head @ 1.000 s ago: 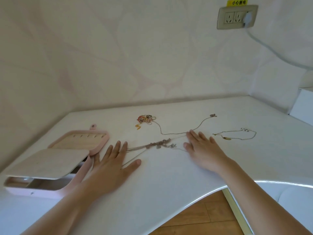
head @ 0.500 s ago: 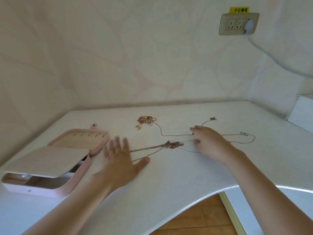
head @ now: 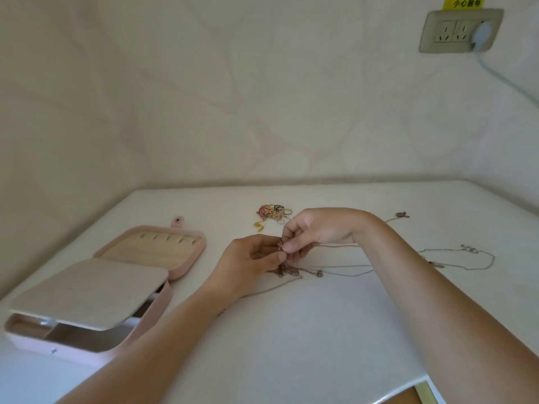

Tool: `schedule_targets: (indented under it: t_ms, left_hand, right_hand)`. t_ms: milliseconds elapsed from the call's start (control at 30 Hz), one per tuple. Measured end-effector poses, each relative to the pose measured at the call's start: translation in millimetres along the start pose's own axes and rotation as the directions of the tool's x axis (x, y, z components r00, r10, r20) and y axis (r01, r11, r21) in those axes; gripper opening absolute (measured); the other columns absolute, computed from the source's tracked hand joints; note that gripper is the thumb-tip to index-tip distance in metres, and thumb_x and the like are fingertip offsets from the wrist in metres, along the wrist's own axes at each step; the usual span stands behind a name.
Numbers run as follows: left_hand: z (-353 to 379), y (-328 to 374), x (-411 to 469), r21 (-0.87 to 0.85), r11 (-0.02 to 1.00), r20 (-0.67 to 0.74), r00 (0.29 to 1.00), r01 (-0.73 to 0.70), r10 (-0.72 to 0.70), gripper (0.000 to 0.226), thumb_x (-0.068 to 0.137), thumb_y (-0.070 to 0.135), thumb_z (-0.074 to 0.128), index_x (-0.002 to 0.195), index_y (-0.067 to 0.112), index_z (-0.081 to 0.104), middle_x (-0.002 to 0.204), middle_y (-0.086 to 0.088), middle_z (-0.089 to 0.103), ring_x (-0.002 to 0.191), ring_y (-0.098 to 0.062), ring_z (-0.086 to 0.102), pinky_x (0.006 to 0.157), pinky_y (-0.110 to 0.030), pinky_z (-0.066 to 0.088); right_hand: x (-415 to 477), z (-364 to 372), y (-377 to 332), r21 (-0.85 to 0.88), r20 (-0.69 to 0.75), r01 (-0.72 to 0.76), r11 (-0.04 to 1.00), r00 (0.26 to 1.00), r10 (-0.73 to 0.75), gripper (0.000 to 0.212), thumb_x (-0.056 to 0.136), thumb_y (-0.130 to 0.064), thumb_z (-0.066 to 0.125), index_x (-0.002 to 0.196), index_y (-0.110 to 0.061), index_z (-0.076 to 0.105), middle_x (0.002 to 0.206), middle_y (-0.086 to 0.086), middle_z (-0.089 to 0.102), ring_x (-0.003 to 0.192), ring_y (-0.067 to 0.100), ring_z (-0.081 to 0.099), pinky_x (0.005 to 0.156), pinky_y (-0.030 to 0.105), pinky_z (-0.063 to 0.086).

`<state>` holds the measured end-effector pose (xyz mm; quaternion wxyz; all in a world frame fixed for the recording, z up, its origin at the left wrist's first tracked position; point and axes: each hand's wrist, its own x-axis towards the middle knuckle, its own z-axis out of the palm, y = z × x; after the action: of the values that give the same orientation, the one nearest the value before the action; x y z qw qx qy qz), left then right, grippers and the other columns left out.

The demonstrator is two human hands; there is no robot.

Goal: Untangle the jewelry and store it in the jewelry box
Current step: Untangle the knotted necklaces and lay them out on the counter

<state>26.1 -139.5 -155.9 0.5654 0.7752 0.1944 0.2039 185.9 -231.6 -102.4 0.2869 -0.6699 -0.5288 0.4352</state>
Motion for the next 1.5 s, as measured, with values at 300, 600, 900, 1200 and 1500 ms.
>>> schedule_targets:
  t_ms: [300,600,900,1200,1500]
  left_hand:
    - [-10.5,-4.1,6.7,-0.161,0.984,-0.086,0.992,0.081,-0.096,0.008,0.08,0.01,0.072,0.08,0.017,0.073,0.071,-0.001,0.071,0.071,-0.011,0.064,0.081,-0.029,0.053]
    - [-14.5,-2.6,6.8,-0.248,0.961,-0.128,0.98,0.12,-0.156,0.012,0.09,0.014,0.06,0.085,0.006,0.068,0.074,-0.003,0.066,0.073,-0.013,0.059,0.086,-0.029,0.051]
    - [-16.8,14.4,3.7,-0.674,0.737,-0.092,0.984,0.05,-0.151,0.028,0.097,0.015,0.045,0.073,0.006,0.055,0.059,-0.006,0.053,0.07,-0.021,0.055,0.084,-0.034,0.056]
    - [-17.7,14.5,3.9,-0.677,0.727,-0.026,0.984,0.112,-0.176,0.036,0.097,0.028,0.045,0.064,0.013,0.044,0.052,-0.002,0.043,0.053,-0.018,0.052,0.088,-0.039,0.05]
    - [-20.4,12.0,4.3,-0.652,0.753,-0.059,0.985,0.085,-0.163,0.036,0.096,0.028,0.045,0.062,0.018,0.044,0.064,0.002,0.062,0.076,-0.013,0.062,0.102,-0.041,0.04]
  right_hand:
    - [11.9,-3.3,10.6,0.194,-0.165,0.21,0.958,0.97,-0.179,0.016,0.087,0.0,0.061,0.099,-0.009,0.068,0.077,0.004,0.069,0.07,0.012,0.063,0.072,0.019,0.052]
    - [11.0,-6.1,12.5,-0.073,-0.374,0.255,0.964,0.889,-0.264,0.013,0.085,-0.003,0.067,0.087,-0.015,0.071,0.081,0.001,0.07,0.072,0.007,0.062,0.074,0.015,0.047]
    - [13.9,4.1,9.0,0.327,-0.333,0.377,0.867,0.904,-0.267,0.008,0.083,-0.01,0.061,0.084,-0.003,0.059,0.091,0.013,0.071,0.088,0.021,0.068,0.082,0.029,0.055]
    - [18.1,16.5,0.8,0.636,-0.35,0.414,0.651,0.907,-0.235,0.016,0.093,-0.007,0.047,0.078,-0.006,0.052,0.065,0.004,0.05,0.06,0.016,0.054,0.076,0.034,0.057]
    - [19.4,23.7,-3.6,0.653,-0.351,0.392,0.648,0.915,-0.199,0.022,0.097,-0.013,0.045,0.077,-0.008,0.049,0.056,0.002,0.051,0.049,0.014,0.053,0.06,0.029,0.055]
